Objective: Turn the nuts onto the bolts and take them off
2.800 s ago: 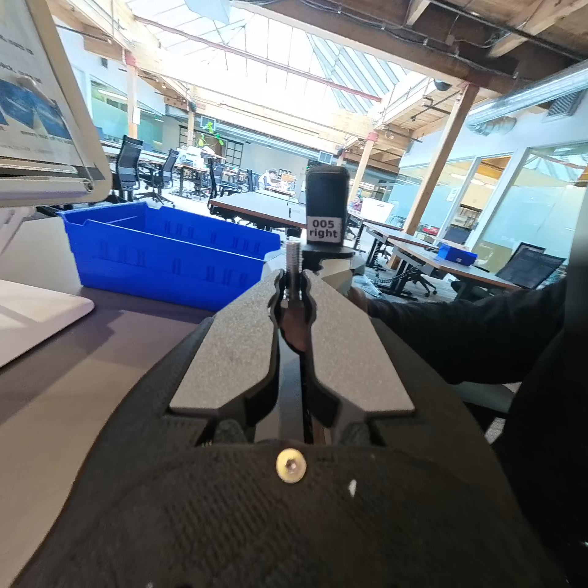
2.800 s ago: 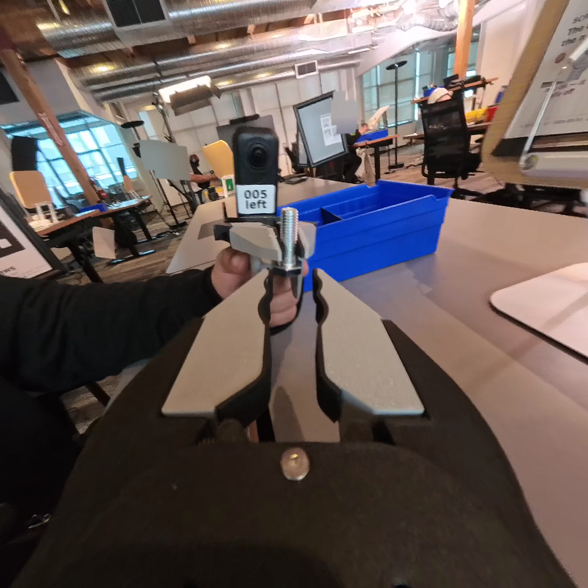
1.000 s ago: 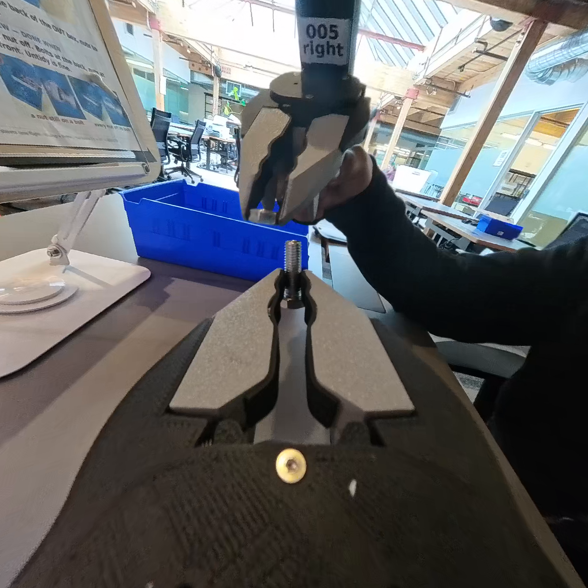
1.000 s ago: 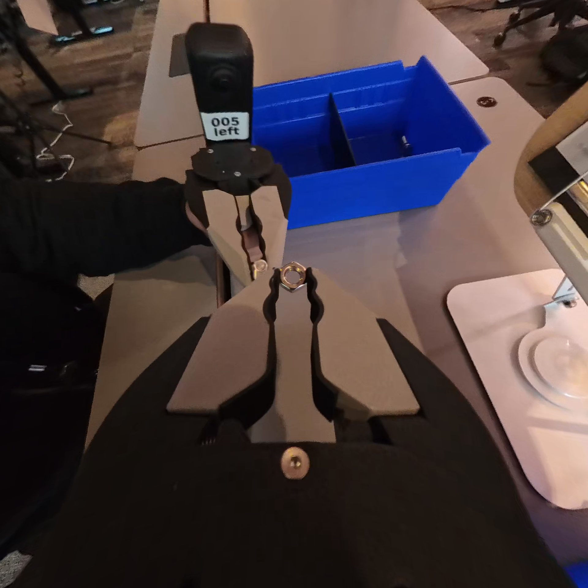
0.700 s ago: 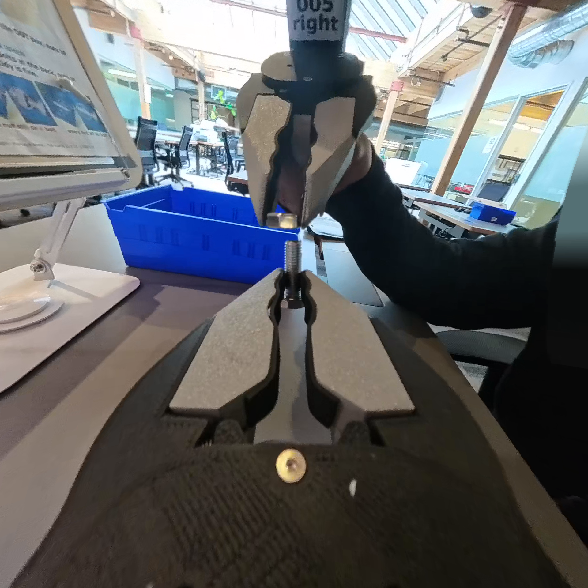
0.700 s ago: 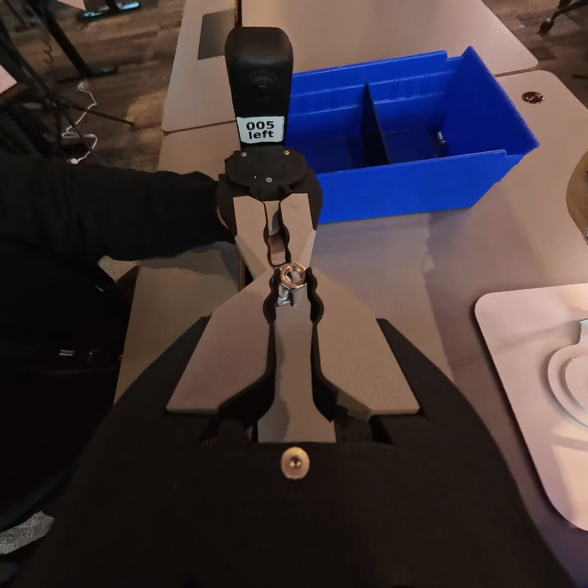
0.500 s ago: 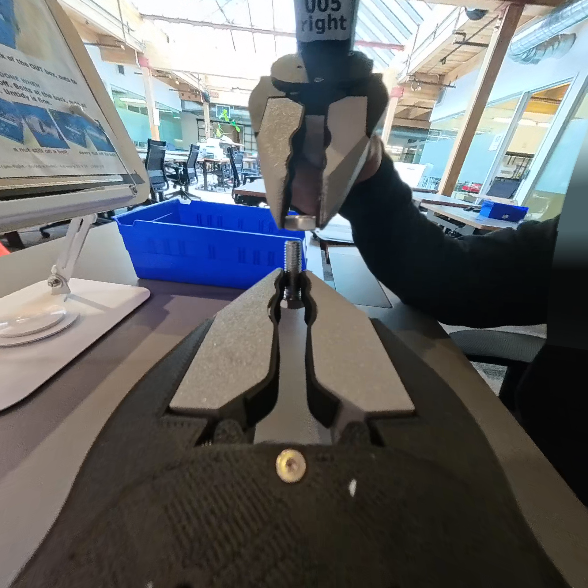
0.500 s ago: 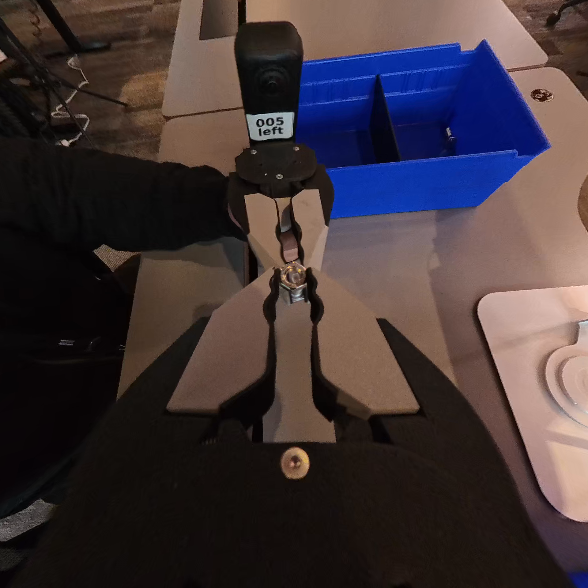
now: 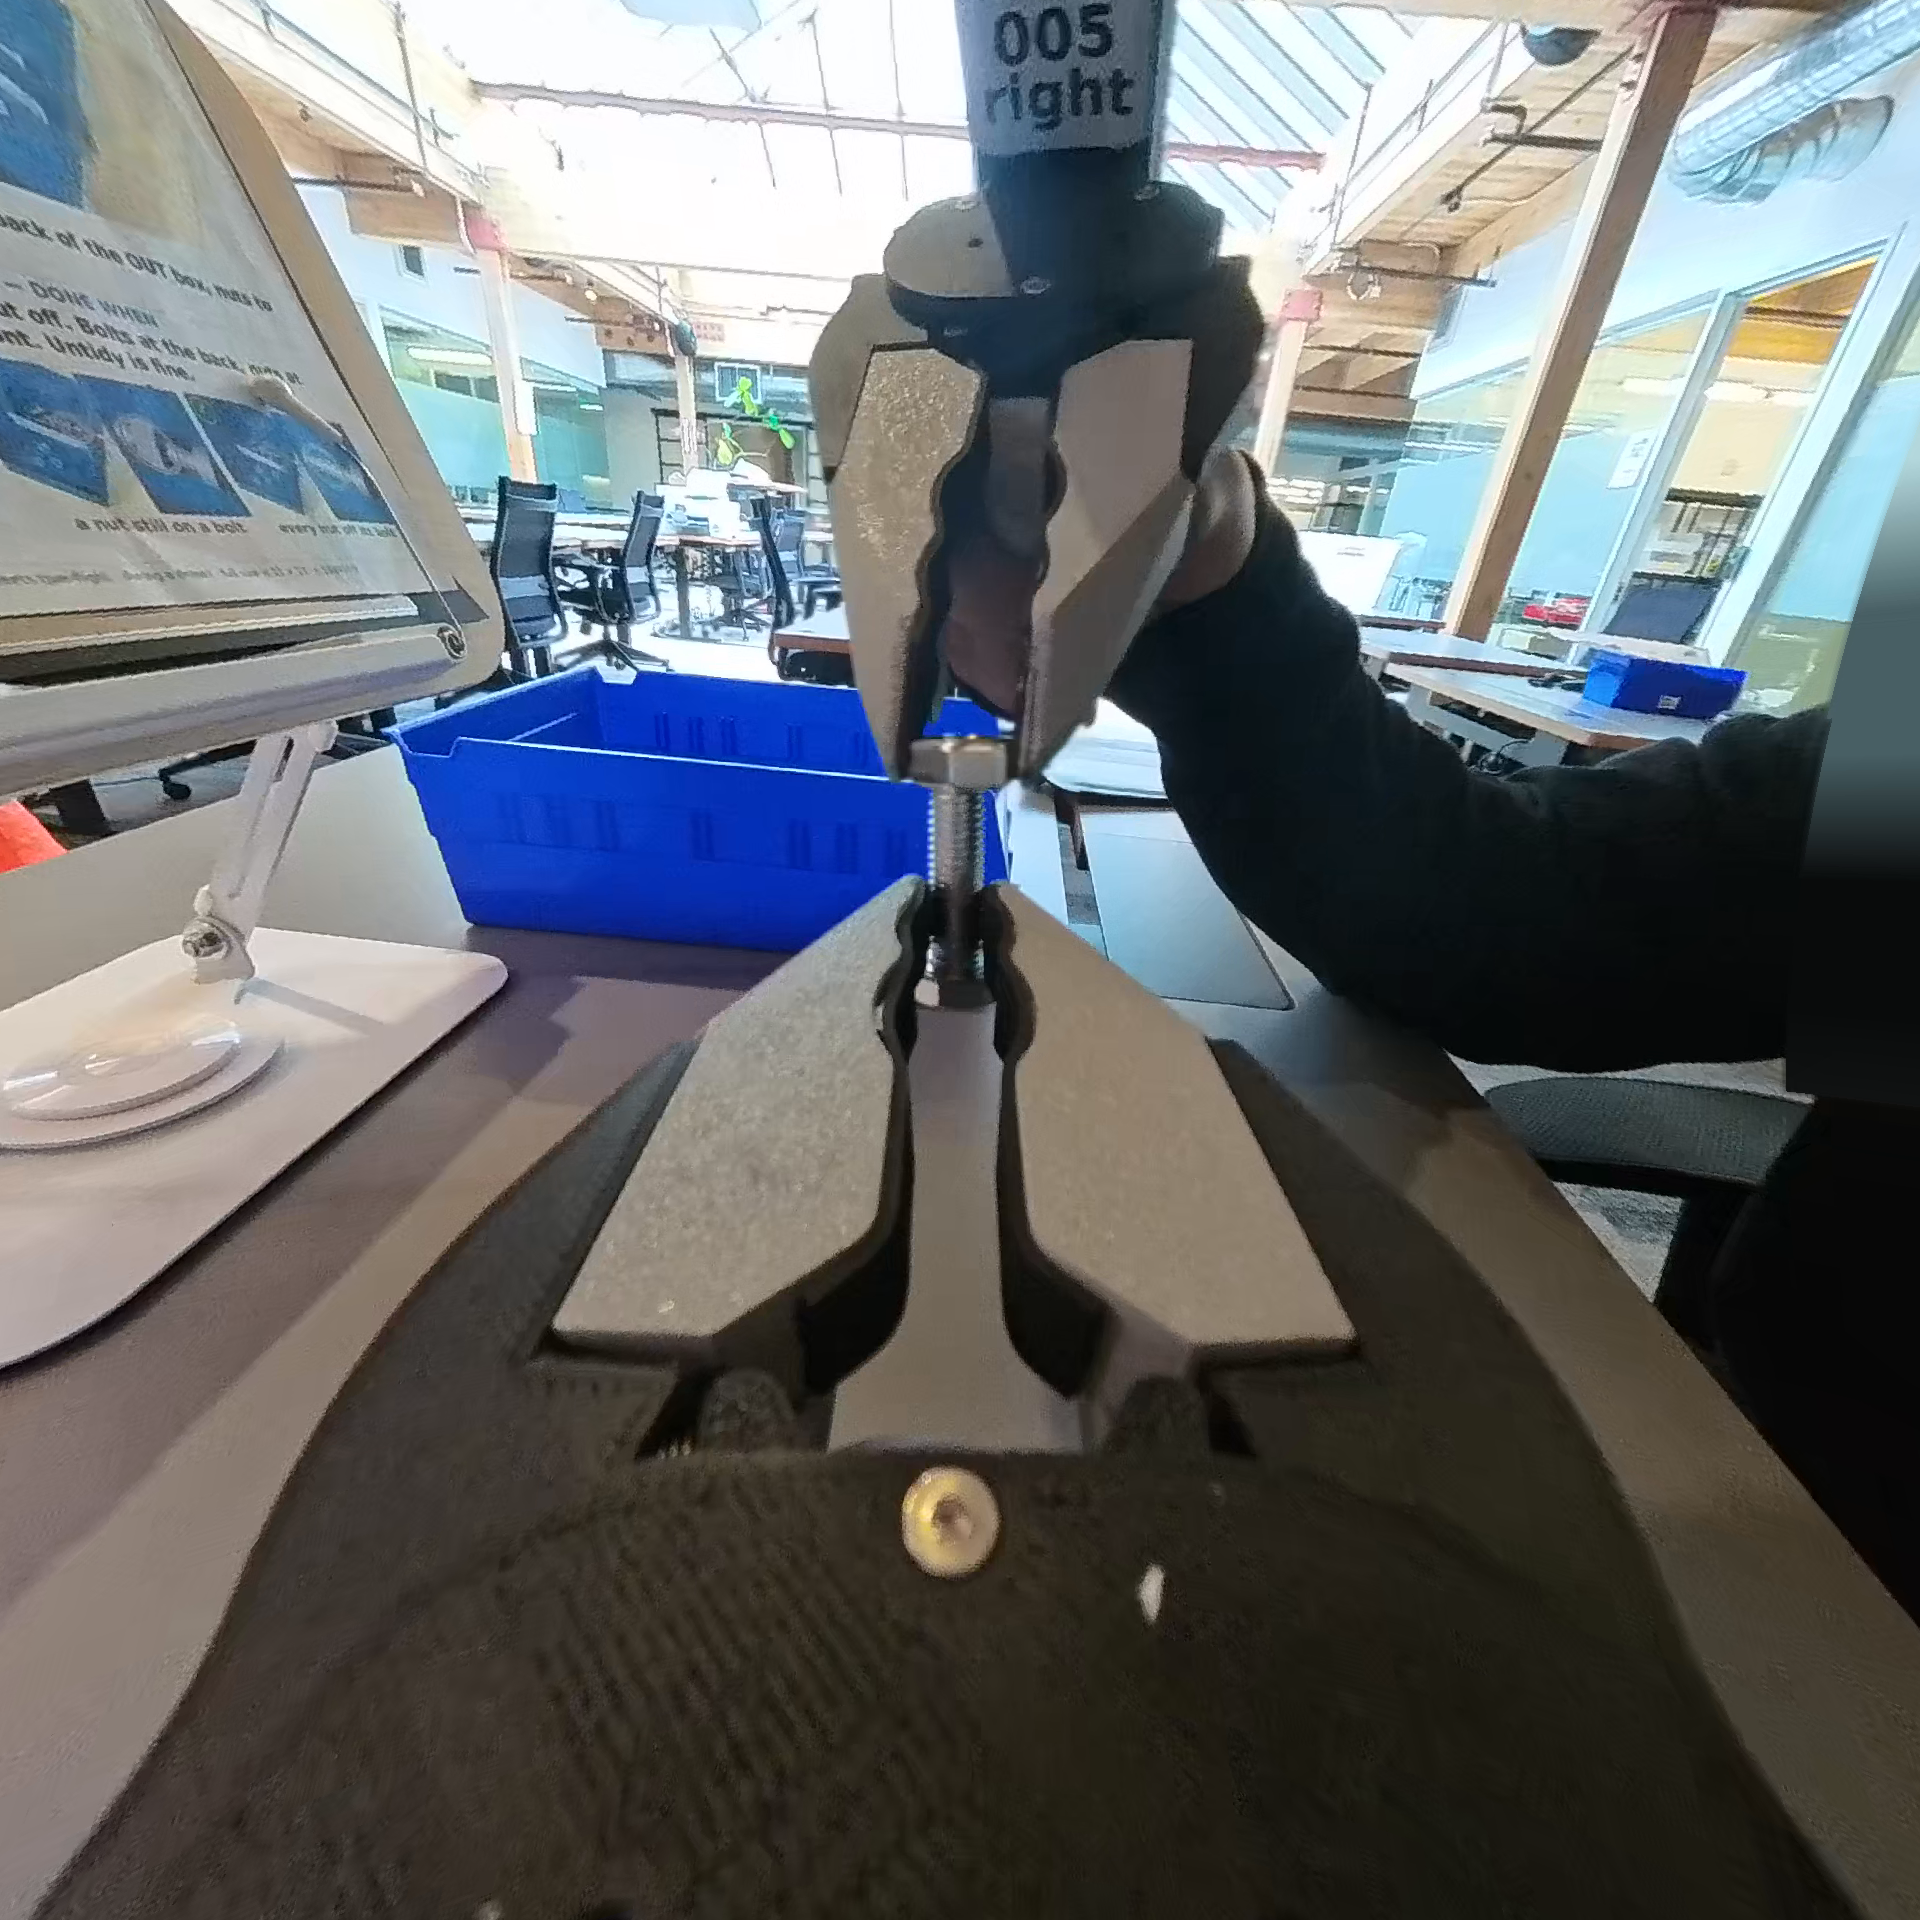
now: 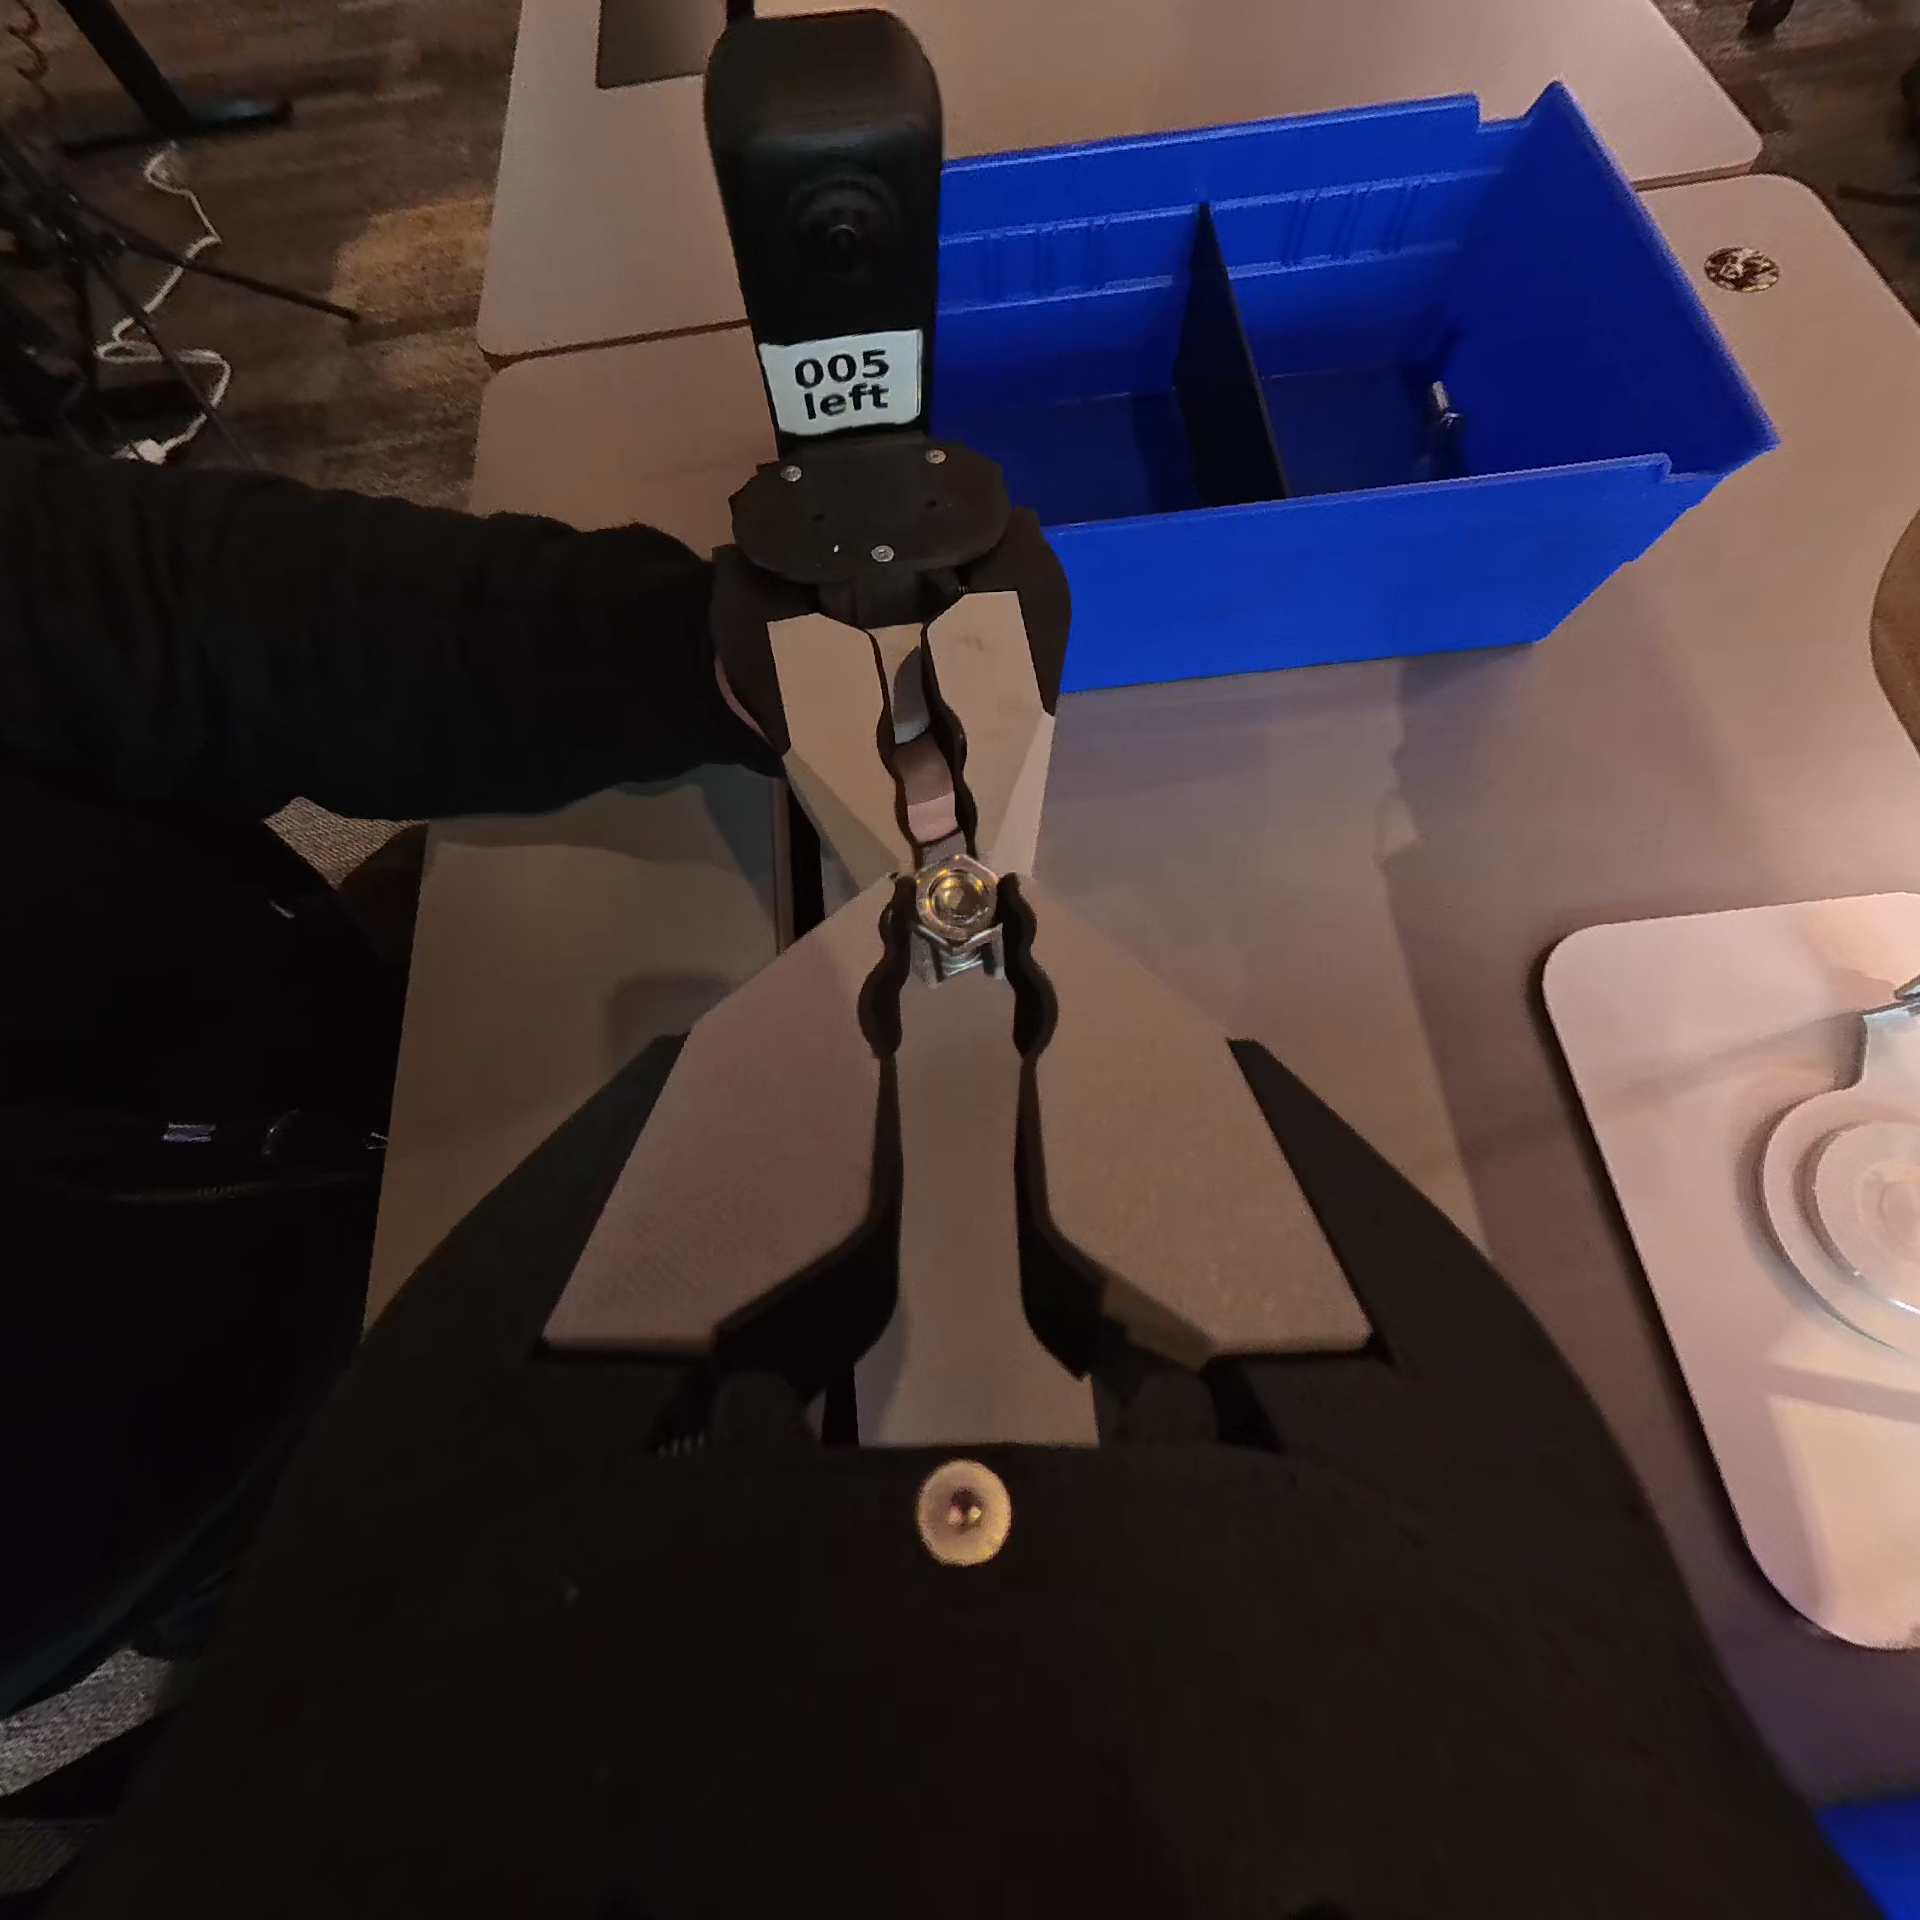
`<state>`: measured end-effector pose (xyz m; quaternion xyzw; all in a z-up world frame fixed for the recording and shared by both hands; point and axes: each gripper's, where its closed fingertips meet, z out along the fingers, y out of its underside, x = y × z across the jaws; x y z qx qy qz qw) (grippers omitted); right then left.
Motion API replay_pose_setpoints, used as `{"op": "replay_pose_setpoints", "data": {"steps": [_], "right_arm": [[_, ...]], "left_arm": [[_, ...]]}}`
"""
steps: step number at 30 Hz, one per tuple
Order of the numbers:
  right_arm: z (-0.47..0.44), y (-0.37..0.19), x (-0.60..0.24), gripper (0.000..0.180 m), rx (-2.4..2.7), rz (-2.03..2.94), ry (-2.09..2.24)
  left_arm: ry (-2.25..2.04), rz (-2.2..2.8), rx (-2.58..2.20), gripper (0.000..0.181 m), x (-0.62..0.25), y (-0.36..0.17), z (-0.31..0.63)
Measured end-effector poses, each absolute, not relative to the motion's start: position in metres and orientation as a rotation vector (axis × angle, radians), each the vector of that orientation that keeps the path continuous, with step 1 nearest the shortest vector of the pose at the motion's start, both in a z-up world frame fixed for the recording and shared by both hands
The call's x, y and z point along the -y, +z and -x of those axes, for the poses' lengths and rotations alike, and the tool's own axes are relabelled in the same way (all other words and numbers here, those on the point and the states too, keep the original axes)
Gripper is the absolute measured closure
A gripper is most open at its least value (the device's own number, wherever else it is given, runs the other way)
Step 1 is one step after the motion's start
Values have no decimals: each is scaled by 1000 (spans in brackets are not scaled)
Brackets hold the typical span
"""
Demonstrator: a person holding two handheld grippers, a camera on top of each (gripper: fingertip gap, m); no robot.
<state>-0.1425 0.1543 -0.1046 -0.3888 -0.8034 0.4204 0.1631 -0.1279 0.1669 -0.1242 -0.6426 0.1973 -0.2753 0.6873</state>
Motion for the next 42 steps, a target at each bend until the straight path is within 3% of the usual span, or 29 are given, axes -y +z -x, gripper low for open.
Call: {"op": "replay_pose_setpoints", "data": {"steps": [42], "right_arm": [[150,-115,-162,165,2204,1302,1013]], "left_arm": [[-419,1439,-395,174,-182,-130,132]]}}
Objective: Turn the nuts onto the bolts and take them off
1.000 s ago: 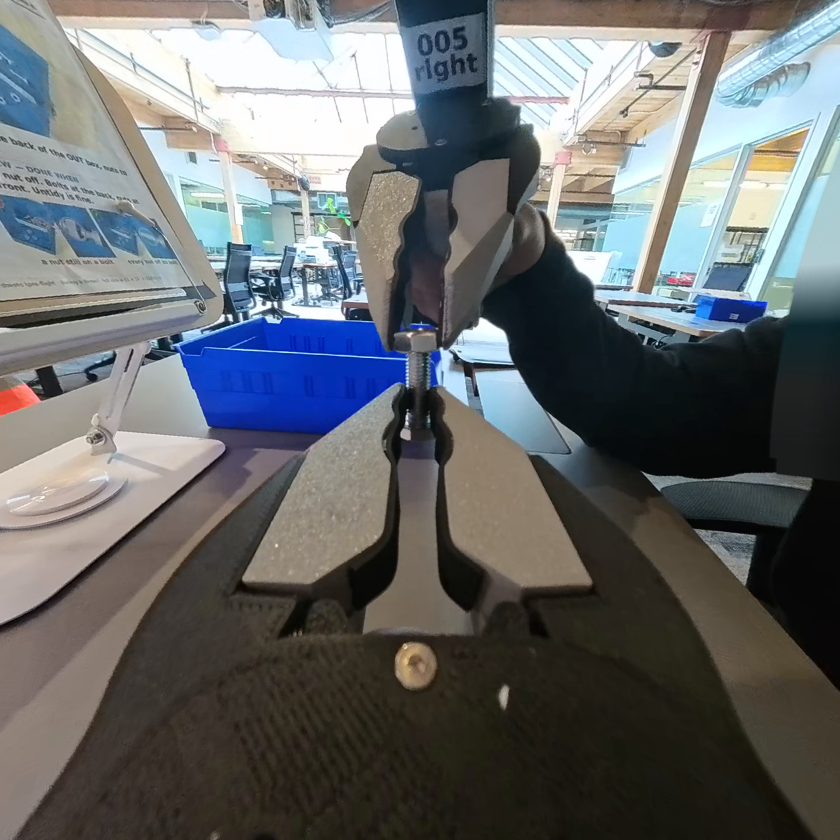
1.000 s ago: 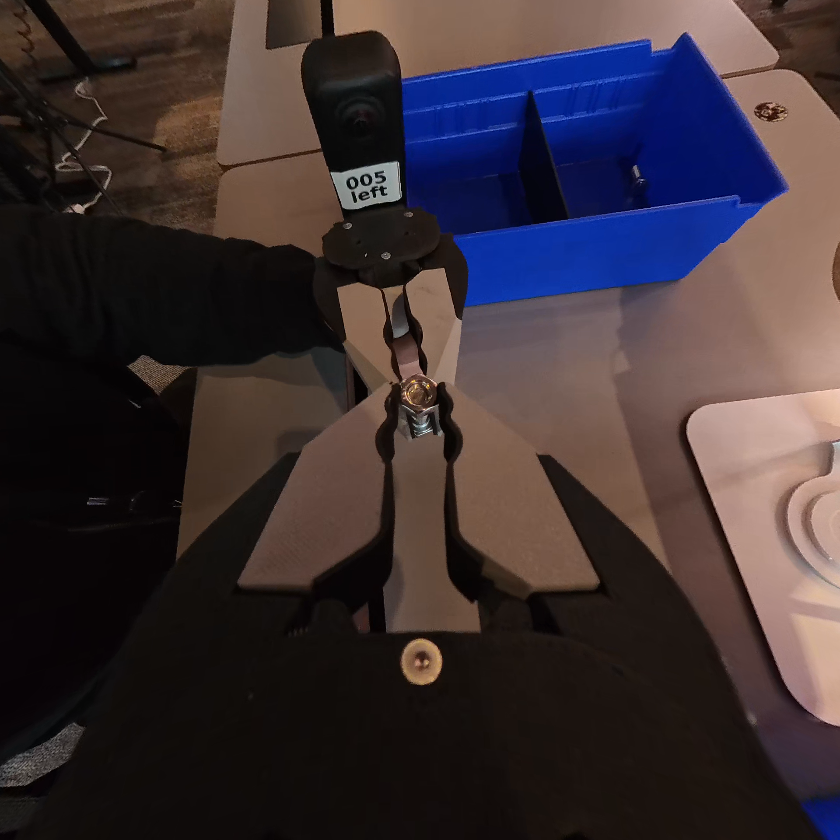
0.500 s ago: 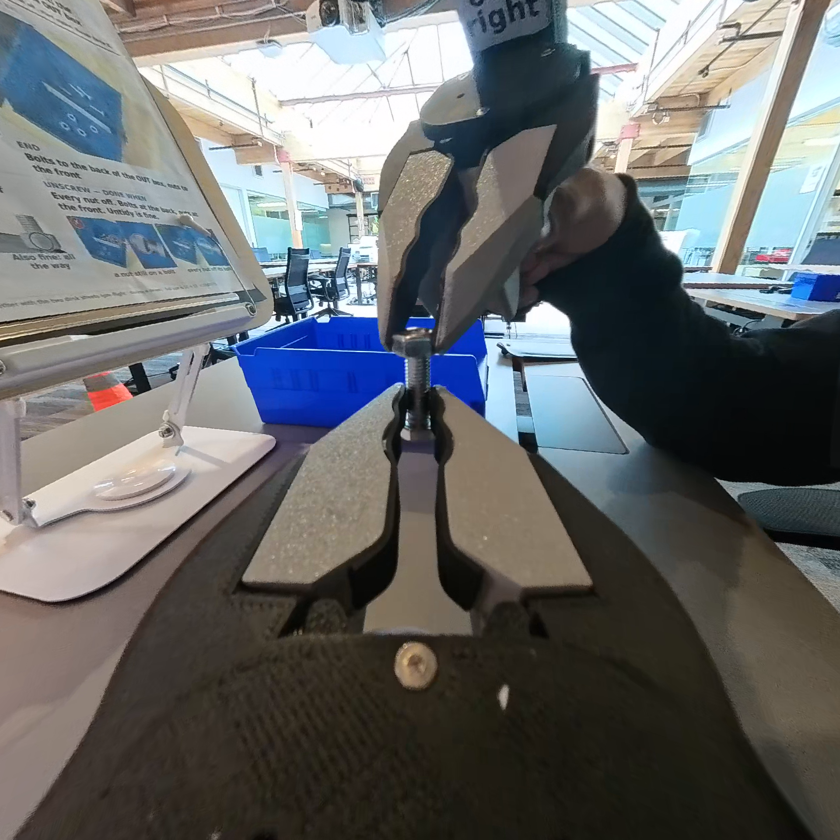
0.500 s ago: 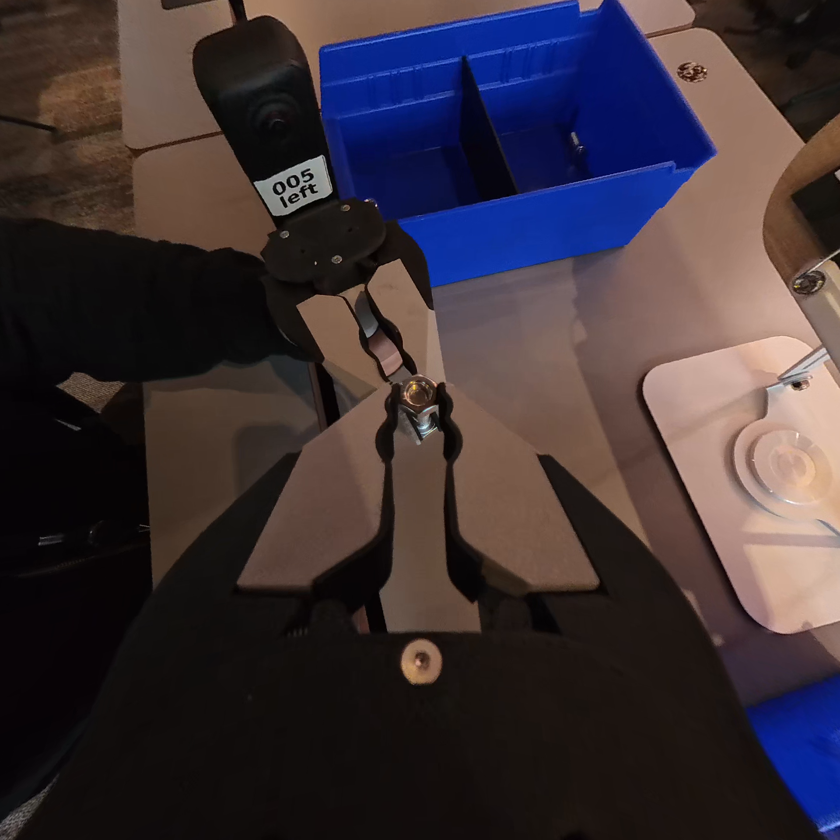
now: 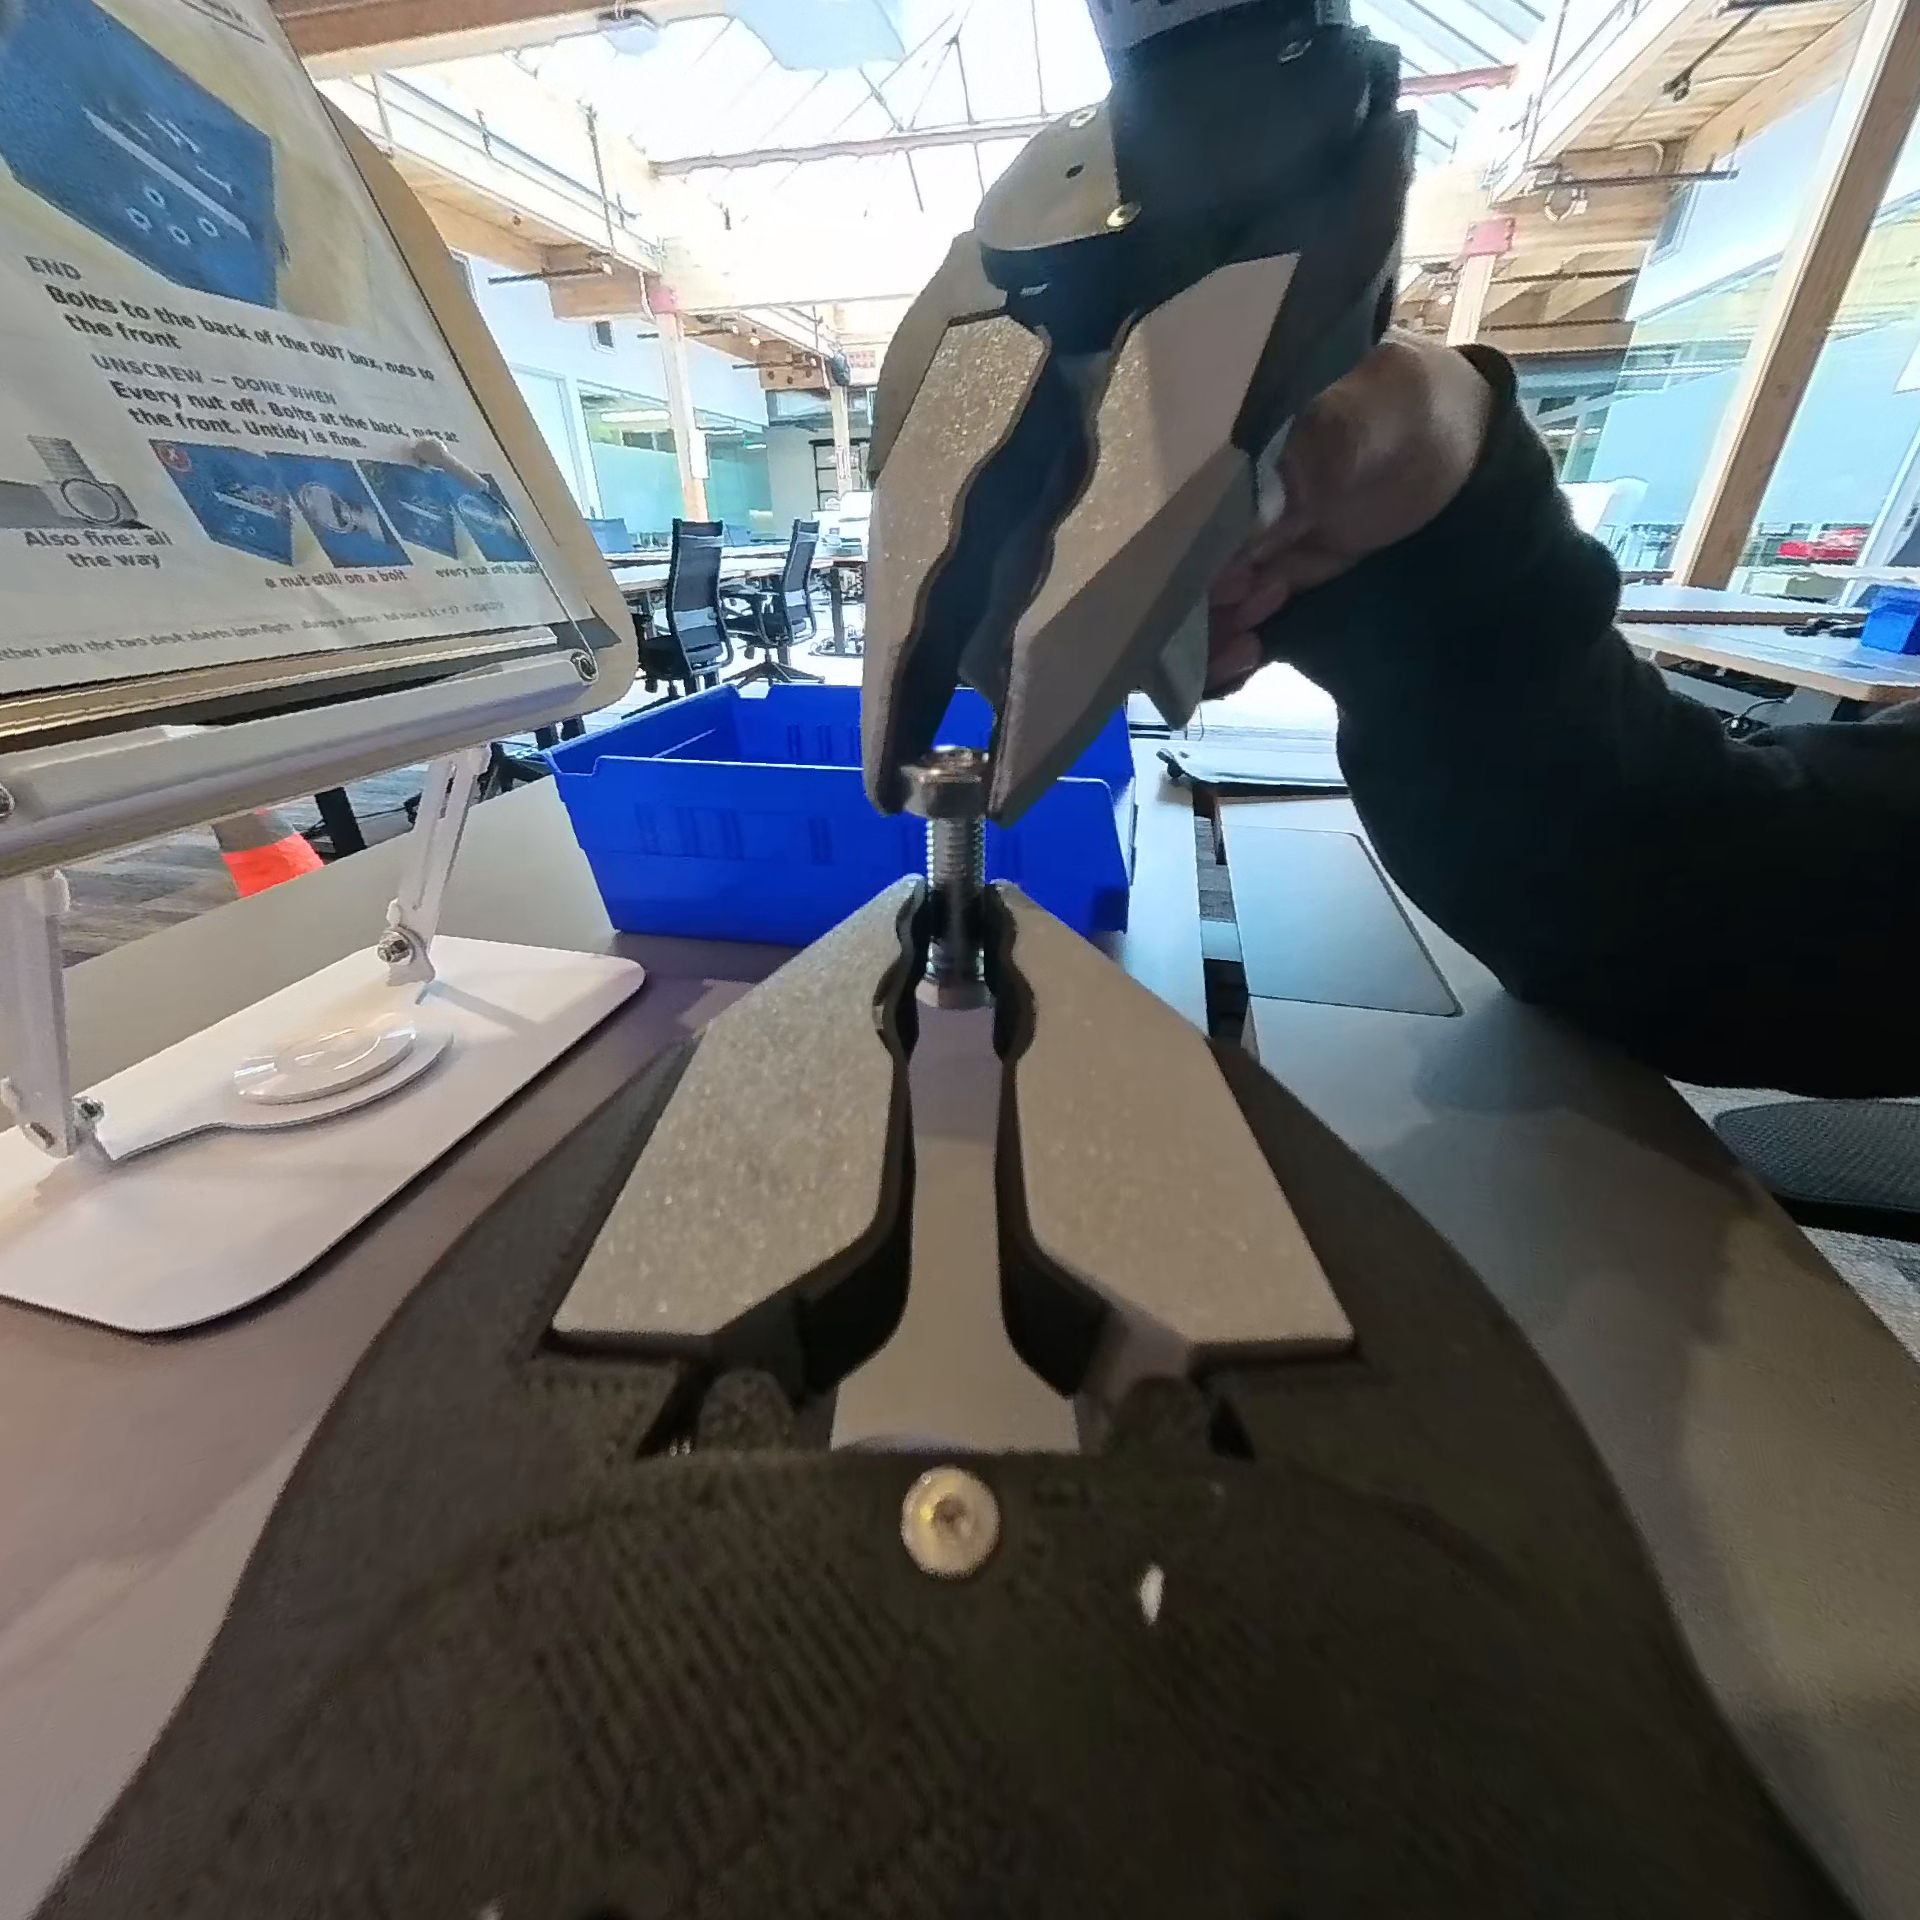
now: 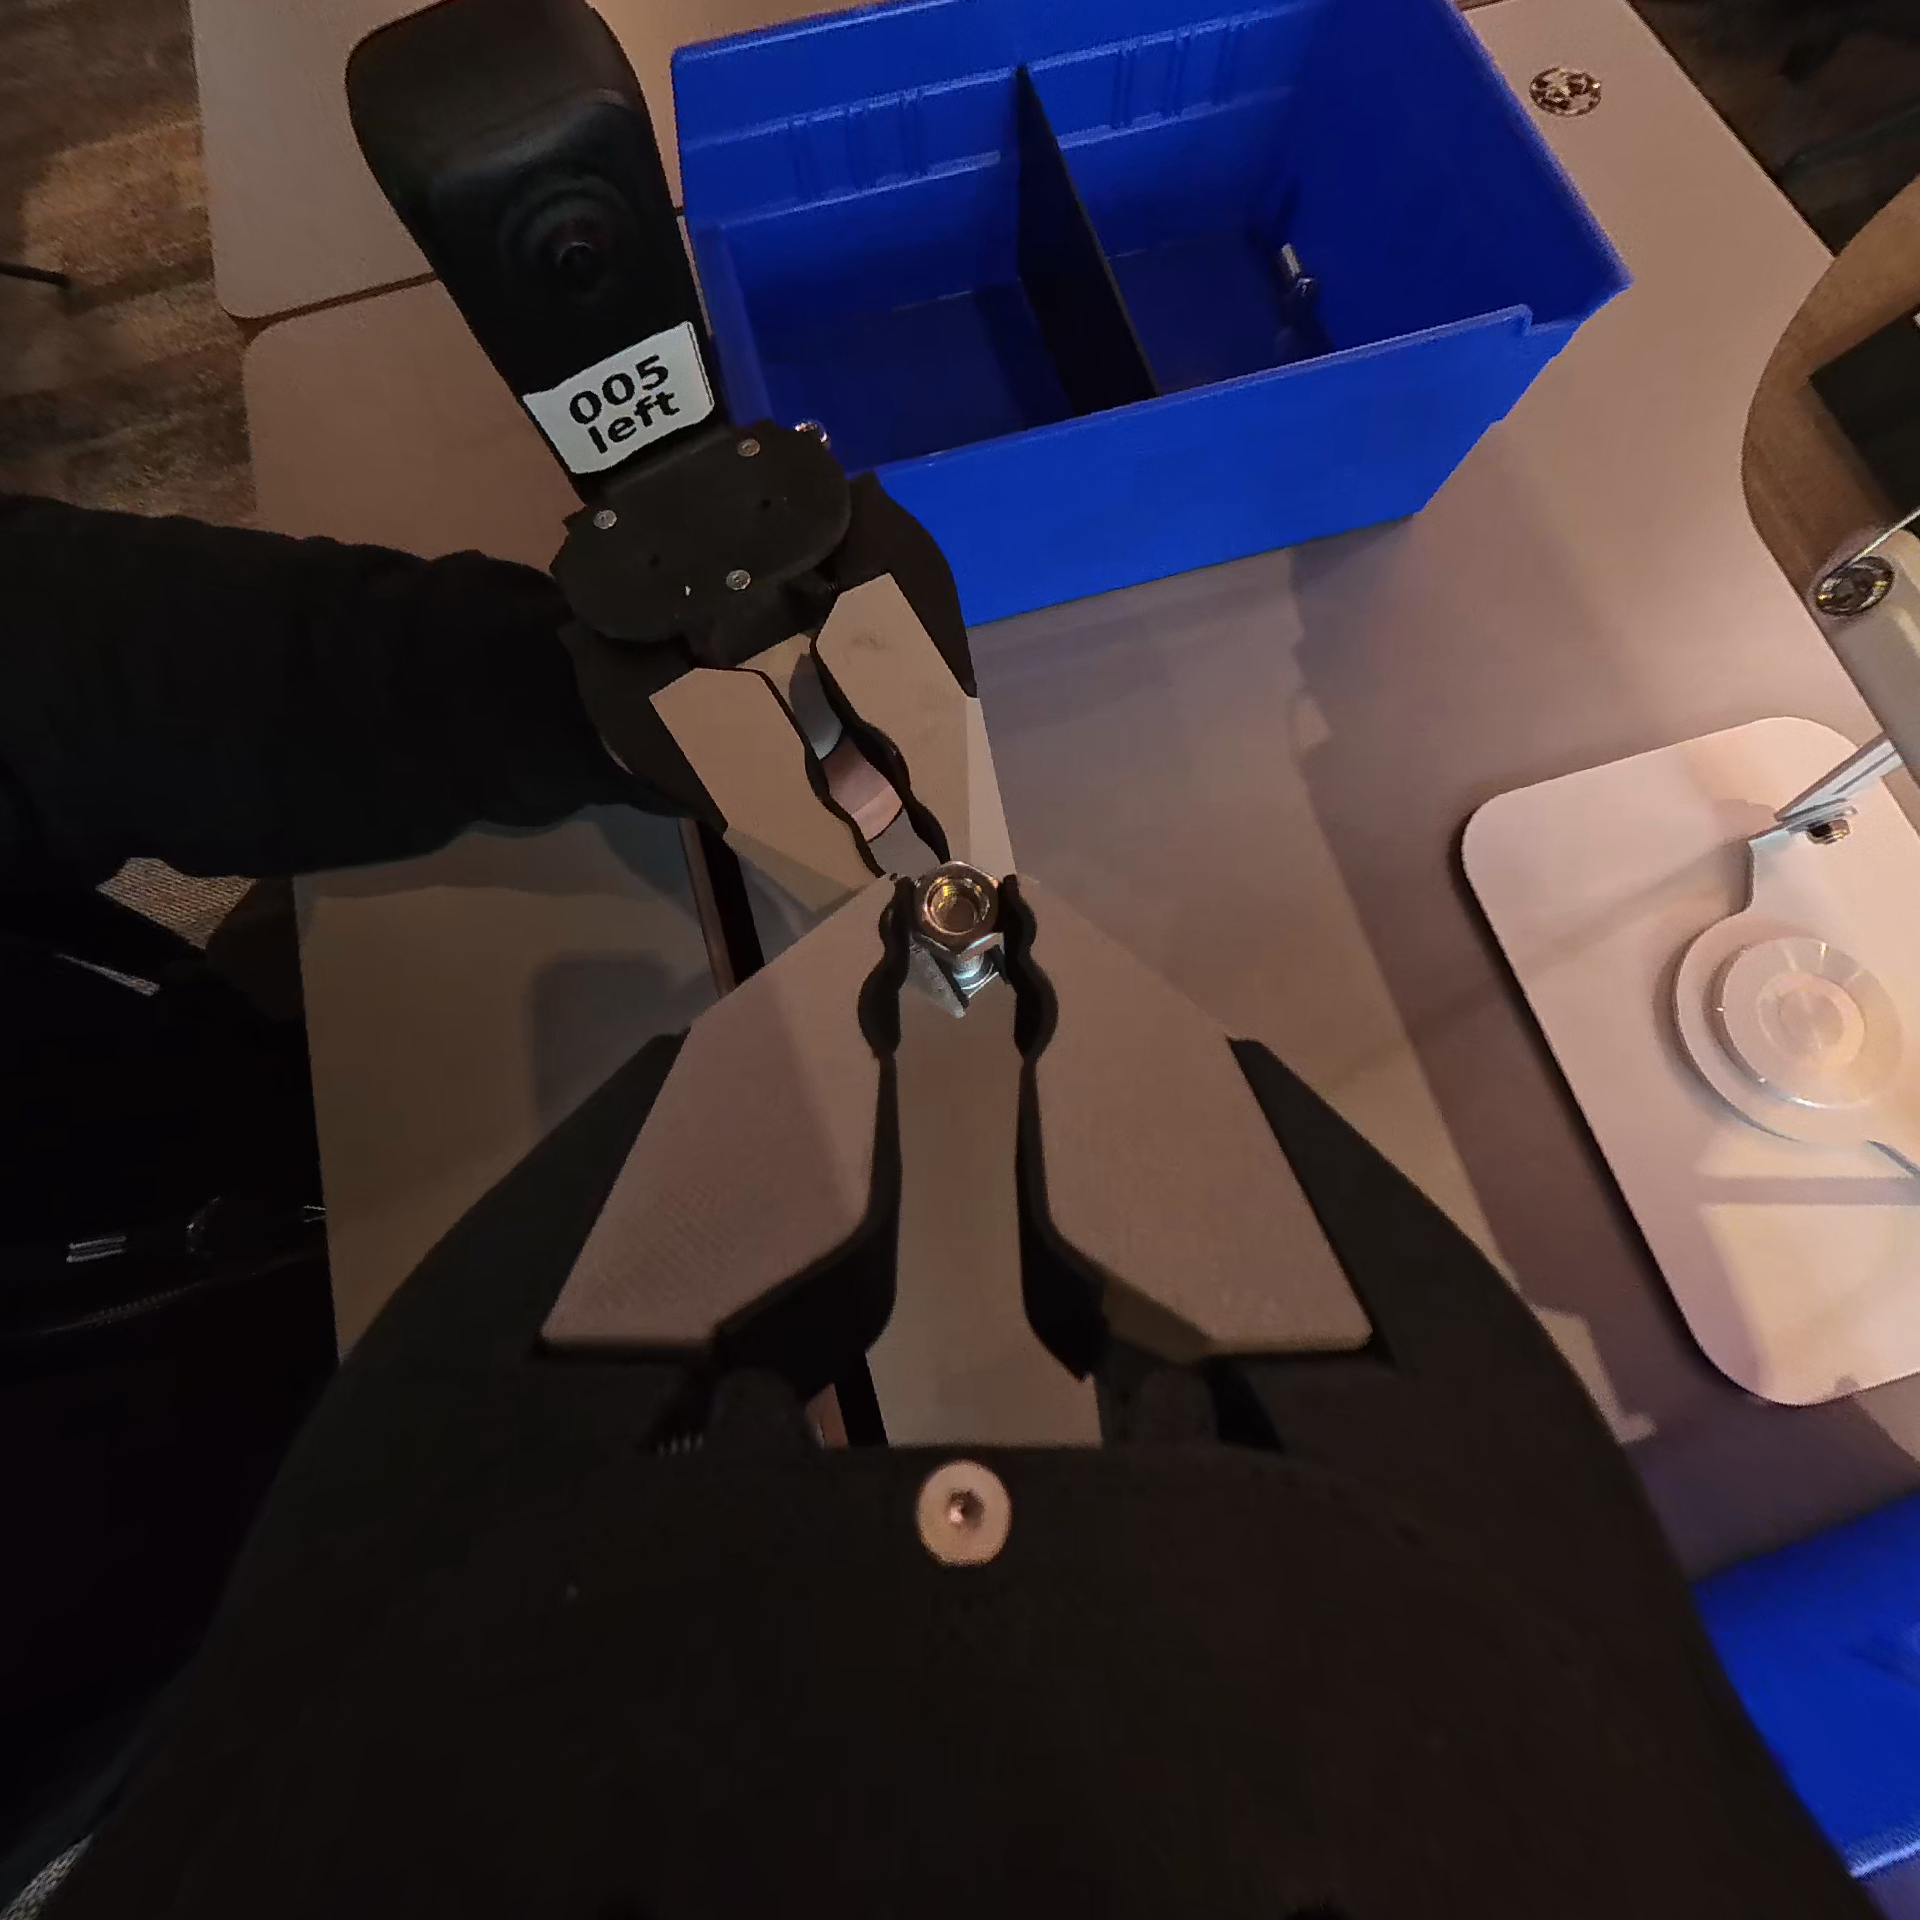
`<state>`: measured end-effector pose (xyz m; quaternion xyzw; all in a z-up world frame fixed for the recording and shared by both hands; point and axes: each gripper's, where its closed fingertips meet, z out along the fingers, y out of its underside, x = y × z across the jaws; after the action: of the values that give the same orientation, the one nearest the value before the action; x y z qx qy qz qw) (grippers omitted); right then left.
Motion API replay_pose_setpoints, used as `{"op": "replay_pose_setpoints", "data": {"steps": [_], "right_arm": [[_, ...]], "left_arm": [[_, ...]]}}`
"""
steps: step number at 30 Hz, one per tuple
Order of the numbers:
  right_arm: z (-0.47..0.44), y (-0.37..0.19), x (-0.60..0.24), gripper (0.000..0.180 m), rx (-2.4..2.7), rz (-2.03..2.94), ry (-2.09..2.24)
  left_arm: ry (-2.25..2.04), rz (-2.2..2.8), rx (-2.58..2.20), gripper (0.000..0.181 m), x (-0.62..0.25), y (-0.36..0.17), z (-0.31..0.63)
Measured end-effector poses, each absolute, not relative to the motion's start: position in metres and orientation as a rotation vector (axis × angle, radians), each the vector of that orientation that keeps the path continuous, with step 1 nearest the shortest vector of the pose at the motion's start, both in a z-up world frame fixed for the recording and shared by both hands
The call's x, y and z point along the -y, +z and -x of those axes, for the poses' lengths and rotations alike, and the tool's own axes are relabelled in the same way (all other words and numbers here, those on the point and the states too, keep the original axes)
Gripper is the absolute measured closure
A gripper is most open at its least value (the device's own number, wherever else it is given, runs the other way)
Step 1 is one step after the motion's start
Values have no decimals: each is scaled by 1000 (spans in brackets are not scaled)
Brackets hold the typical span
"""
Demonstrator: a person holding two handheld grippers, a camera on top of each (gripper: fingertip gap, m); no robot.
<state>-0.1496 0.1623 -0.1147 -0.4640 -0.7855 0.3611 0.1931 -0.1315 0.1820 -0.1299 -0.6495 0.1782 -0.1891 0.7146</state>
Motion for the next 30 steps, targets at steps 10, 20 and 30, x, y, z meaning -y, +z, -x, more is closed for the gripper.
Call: {"op": "replay_pose_setpoints", "data": {"steps": [10,20,30], "right_arm": [[149,-96,-164,157,2155,1233,1122],[130,-86,-165,157,2246,964,1263],[126,-103,-152,155,2359,874,1233]], "left_arm": [[-446,1416,-414,174,-179,-125,127],[-543,1380,-457,174,-172,-122,116],[-576,1369,-496,174,-168,-122,108]]}}
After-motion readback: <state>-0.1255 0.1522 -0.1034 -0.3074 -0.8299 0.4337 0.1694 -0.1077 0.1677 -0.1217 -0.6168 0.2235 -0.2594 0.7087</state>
